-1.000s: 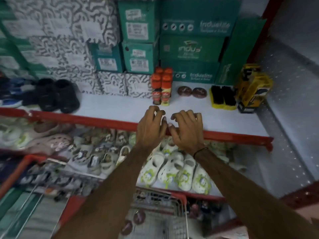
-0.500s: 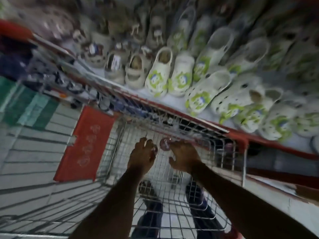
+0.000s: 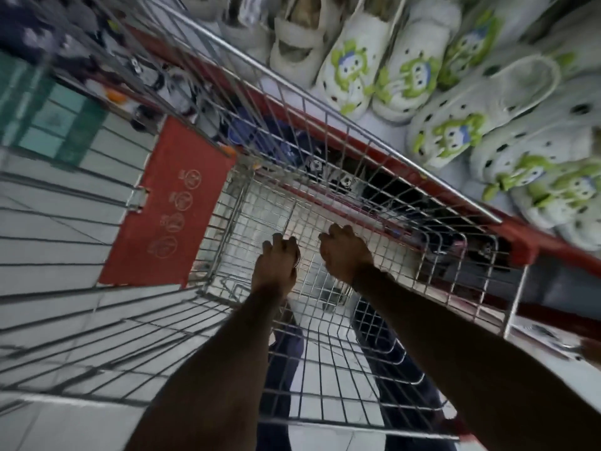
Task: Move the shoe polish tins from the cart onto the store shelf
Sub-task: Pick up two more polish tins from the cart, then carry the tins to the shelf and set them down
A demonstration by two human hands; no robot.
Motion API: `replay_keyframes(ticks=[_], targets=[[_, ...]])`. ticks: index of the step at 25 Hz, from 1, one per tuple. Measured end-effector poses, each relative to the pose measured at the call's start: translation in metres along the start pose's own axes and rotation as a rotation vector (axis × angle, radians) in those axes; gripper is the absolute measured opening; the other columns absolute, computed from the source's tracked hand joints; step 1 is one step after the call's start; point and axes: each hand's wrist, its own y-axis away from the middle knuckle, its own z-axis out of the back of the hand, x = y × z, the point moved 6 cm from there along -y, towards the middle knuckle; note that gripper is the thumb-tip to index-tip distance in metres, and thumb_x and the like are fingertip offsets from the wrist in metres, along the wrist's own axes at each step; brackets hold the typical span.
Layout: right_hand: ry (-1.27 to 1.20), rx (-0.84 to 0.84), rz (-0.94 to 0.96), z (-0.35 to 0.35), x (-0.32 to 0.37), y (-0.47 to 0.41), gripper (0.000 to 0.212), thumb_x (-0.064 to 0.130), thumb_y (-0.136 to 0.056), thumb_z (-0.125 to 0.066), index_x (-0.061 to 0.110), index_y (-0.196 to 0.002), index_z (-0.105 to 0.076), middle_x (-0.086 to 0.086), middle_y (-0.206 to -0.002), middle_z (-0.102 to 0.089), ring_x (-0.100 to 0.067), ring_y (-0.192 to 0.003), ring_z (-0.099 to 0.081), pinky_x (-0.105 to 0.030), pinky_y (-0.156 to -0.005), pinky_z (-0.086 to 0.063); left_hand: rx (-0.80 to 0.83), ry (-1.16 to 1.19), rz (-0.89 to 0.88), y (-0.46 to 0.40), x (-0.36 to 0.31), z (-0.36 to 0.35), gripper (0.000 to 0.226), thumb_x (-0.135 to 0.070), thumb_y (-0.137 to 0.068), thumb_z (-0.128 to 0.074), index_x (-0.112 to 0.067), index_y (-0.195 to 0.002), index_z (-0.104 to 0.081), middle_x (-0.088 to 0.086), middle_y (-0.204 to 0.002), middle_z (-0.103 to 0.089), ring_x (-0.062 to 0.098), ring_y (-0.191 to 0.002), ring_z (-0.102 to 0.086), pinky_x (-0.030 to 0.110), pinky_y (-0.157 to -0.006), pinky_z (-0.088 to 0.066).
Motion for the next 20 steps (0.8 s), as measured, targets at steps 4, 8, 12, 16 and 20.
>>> replay_keyframes(ticks=[4, 8, 12, 16, 20], targets=[[-0.21, -0.124, 0.047, 0.085, 0.029, 0.053, 0.035, 0.029, -0.082, -0.073, 0.017, -0.113, -0.062, -0.01, -0.122, -0.063, -0.035, -0.115, -0.057, -0.043, -0.089, -0.057, -0.13, 0.022, 0.026, 0.051, 0.013, 0.093, 0.059, -0.021, -0.083, -0.07, -0.015, -0.136, -0.045, 0.014, -0.132, -0.049, 0.036, -0.118, -0.052, 0.047, -0.088, -0.057], [-0.236, -0.385, 0.169, 0.221, 0.055, 0.104, 0.033, 0.033, -0.089, -0.064, 0.012, -0.114, -0.065, -0.015, -0.119, -0.065, -0.037, -0.112, -0.06, -0.042, -0.091, -0.053, -0.363, 0.038, 0.036, 0.099, 0.016, 0.226, 0.06, -0.026, -0.083, -0.062, -0.015, -0.14, -0.047, 0.012, -0.137, -0.053, 0.034, -0.121, -0.054, 0.045, -0.099, -0.05], [-0.142, -0.666, 0.261, 0.358, 0.067, 0.151, 0.043, 0.034, -0.086, -0.064, 0.012, -0.123, -0.063, -0.016, -0.12, -0.063, -0.04, -0.11, -0.059, -0.046, -0.086, -0.055, -0.7, 0.103, -0.049, 0.145, 0.008, 0.365, 0.063, -0.032, -0.077, -0.07, -0.018, -0.136, -0.053, 0.013, -0.13, -0.059, 0.036, -0.115, -0.059, 0.045, -0.095, -0.055], [-0.177, -0.957, 0.255, 0.476, 0.043, 0.202, 0.06, 0.041, -0.083, -0.068, 0.013, -0.135, -0.056, -0.014, -0.124, -0.065, -0.037, -0.111, -0.061, -0.044, -0.091, -0.056, -0.962, 0.09, -0.264, 0.165, -0.04, 0.487, 0.059, -0.033, -0.076, -0.072, -0.015, -0.13, -0.057, 0.012, -0.119, -0.063, 0.033, -0.106, -0.062, 0.042, -0.09, -0.056], [-0.325, -1.117, 0.116, 0.539, -0.037, 0.26, 0.051, 0.039, -0.074, -0.076, 0.014, -0.113, -0.056, -0.013, -0.107, -0.069, -0.038, -0.097, -0.062, -0.043, -0.077, -0.054, -1.014, -0.015, -0.494, 0.159, -0.143, 0.552, 0.058, -0.037, -0.075, -0.069, -0.017, -0.128, -0.055, 0.006, -0.12, -0.064, 0.028, -0.104, -0.061, 0.042, -0.086, -0.055]])
